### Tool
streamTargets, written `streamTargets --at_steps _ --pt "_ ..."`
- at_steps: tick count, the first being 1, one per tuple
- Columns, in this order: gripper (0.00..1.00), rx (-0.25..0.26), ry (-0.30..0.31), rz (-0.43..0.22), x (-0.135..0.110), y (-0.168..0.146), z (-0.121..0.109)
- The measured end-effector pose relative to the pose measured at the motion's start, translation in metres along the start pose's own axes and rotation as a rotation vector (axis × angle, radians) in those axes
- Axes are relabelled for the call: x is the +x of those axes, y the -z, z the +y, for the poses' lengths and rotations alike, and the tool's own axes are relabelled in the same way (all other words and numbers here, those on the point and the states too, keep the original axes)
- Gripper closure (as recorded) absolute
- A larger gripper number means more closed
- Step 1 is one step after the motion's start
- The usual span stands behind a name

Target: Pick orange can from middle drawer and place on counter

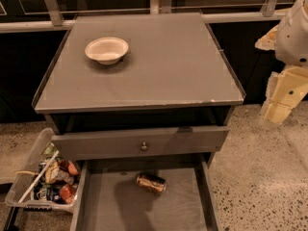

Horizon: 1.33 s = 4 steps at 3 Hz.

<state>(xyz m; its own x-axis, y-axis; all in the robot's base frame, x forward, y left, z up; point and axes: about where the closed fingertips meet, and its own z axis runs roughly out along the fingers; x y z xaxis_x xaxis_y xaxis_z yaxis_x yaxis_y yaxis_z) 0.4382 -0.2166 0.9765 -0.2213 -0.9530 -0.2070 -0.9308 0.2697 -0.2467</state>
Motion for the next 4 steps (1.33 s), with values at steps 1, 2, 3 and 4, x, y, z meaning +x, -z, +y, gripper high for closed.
streamTargets --at_steps 1,2,3,4 --pt "0.00 0.000 0.000 0.000 0.000 0.000 0.000" --pt "0.00 -0.008 0.011 -0.045 -0.003 -0.008 0.008" --pt "0.00 -0.029 0.041 -0.133 -0.013 -0.031 0.030" --pt "0.00 -0.041 0.055 -0.225 -0.016 -0.058 0.056"
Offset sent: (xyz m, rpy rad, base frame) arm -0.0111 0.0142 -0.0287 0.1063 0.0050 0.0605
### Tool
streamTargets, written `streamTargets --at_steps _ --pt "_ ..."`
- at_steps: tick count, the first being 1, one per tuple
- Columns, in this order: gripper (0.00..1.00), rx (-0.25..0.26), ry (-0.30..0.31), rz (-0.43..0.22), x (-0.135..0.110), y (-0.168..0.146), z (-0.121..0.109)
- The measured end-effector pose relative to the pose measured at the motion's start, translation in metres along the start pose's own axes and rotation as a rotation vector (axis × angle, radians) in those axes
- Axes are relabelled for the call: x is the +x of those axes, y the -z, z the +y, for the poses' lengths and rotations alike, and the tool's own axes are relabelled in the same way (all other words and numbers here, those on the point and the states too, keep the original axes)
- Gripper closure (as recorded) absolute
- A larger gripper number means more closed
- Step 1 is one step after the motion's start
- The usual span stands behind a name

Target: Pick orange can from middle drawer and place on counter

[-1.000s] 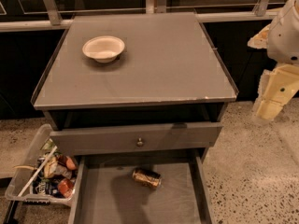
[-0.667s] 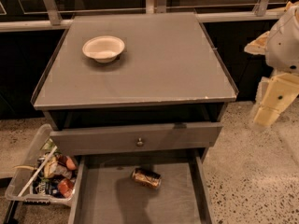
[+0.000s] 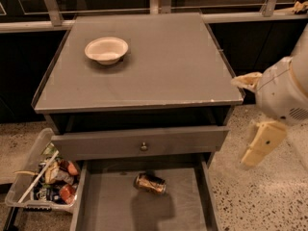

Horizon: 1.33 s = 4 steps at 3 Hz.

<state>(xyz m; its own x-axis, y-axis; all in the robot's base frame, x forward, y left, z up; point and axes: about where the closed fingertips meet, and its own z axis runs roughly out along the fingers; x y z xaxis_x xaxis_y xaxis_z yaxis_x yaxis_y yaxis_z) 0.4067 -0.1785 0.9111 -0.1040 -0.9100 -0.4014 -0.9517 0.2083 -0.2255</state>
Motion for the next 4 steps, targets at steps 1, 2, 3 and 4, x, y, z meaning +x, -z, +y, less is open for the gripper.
streamTargets --at_steps 1,2,3,4 --pt "0.00 0.002 0.008 -0.079 0.008 -0.026 0.022" --pt "0.00 -0.007 -0.011 -0.130 0.024 -0.054 0.040" --pt "0.00 -0.007 -0.011 -0.130 0.024 -0.054 0.040" --pt "0.00 -0.031 -0.042 -0.137 0.033 -0.080 0.042"
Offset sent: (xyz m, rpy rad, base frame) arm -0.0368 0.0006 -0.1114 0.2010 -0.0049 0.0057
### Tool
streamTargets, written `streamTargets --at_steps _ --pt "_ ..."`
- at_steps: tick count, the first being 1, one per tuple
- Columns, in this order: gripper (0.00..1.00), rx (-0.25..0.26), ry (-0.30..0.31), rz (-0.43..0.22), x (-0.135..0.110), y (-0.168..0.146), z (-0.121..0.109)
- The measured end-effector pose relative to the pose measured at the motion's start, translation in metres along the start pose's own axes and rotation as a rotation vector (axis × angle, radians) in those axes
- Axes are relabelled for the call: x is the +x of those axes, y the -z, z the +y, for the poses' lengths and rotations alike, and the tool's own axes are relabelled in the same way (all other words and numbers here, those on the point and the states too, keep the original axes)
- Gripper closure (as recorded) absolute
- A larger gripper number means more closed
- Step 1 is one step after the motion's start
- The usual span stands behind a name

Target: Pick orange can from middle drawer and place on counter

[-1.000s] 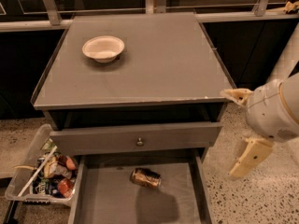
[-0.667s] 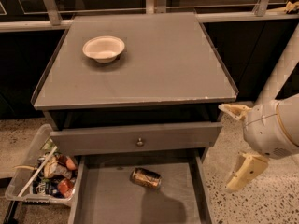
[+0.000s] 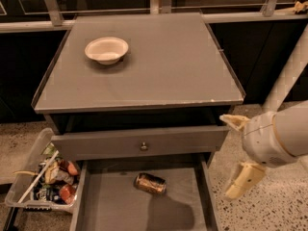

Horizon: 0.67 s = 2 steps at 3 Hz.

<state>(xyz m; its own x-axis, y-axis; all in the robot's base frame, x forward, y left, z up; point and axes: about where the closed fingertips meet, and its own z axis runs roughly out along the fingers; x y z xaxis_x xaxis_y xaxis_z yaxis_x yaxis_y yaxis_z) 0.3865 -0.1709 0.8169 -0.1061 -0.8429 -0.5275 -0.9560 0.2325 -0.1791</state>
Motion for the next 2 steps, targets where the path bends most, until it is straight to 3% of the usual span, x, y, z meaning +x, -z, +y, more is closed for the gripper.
streamTargets --at_steps 1,2 --pt "0.00 -0.027 -0.036 -0.023 0.021 -0.044 -0.003" --pt "0.00 -0.017 -0.039 -0.021 0.045 -0.082 -0.007"
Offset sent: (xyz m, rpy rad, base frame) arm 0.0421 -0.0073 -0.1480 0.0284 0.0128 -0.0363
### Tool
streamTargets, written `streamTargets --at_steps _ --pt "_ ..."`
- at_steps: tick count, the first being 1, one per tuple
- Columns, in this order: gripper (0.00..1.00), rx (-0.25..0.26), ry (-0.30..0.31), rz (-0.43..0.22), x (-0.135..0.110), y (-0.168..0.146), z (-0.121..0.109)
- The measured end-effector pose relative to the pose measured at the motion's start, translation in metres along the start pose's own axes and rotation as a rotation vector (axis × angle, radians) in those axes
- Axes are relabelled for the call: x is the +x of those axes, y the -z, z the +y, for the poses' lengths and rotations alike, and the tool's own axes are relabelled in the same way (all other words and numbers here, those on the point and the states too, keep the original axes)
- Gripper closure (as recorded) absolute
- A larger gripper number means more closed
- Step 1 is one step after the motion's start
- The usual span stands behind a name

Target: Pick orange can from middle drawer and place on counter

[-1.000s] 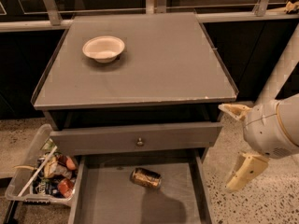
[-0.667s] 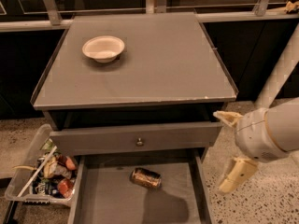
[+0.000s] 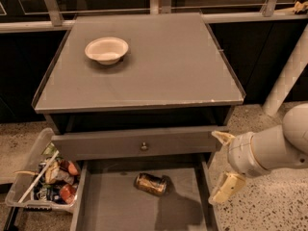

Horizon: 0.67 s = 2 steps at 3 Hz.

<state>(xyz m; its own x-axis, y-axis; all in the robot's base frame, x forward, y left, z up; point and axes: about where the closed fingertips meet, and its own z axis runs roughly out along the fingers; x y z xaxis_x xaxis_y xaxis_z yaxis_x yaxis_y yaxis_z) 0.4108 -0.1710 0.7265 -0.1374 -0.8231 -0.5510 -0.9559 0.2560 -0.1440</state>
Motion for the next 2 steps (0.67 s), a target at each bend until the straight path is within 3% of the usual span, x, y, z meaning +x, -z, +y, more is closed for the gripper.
streamTargets --at_steps 2 --pt "0.00 0.001 0.000 -0.067 0.048 -0.070 -0.007"
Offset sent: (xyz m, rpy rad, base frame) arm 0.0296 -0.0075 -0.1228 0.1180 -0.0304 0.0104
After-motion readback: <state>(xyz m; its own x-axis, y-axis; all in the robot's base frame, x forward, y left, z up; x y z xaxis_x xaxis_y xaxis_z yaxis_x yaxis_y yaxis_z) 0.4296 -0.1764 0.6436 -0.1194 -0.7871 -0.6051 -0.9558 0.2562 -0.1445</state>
